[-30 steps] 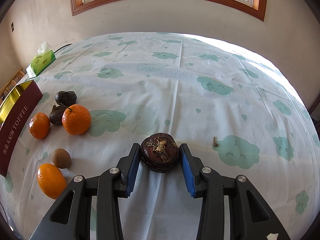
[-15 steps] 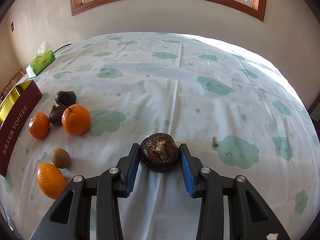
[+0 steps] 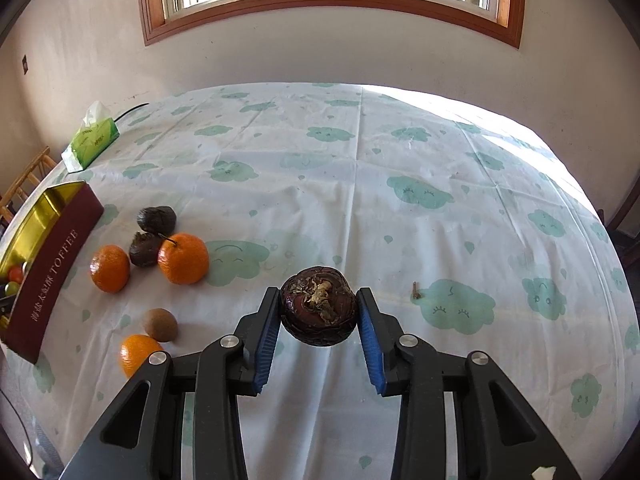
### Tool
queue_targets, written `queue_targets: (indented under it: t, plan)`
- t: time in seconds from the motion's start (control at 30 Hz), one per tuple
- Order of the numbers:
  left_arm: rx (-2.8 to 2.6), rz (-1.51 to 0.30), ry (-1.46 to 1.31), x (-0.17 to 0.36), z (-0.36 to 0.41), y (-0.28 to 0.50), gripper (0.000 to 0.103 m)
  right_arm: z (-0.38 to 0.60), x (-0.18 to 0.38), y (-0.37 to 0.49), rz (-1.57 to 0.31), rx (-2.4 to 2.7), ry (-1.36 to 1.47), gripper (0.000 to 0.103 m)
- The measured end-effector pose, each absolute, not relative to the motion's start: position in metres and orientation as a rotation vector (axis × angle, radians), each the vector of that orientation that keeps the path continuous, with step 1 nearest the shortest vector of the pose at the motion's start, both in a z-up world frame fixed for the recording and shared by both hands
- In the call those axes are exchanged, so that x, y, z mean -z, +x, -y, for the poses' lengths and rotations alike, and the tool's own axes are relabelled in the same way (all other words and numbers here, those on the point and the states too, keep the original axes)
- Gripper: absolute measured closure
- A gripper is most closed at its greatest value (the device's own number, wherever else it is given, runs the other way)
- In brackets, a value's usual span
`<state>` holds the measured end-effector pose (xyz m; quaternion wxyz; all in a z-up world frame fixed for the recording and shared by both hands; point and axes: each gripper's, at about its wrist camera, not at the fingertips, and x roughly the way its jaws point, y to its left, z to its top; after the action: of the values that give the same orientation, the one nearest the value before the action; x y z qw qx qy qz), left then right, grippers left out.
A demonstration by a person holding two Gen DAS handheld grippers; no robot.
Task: Organize fruits
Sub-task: 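Lower the green tomato into the tin tray and open the left tool, then carry the mangosteen into the tin tray and open the right tool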
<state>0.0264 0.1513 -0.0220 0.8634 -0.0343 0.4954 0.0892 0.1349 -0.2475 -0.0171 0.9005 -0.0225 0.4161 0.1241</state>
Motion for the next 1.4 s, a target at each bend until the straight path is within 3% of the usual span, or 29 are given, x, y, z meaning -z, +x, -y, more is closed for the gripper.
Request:
queue_targets:
  t: [0.63,1.4]
  plan:
    - [-0.28,-0.917,-0.205,-0.019,-0.196,-0.012,0.037,0.05,-0.034,0.078,-0.767,-0.77,-0.196,0.068]
    - [-0.391,-0.963,-0.238,-0.004,-0.227,-0.036,0.033,-0.073,0.021,0.051,-0.871,-0.961,-0.443,0.068]
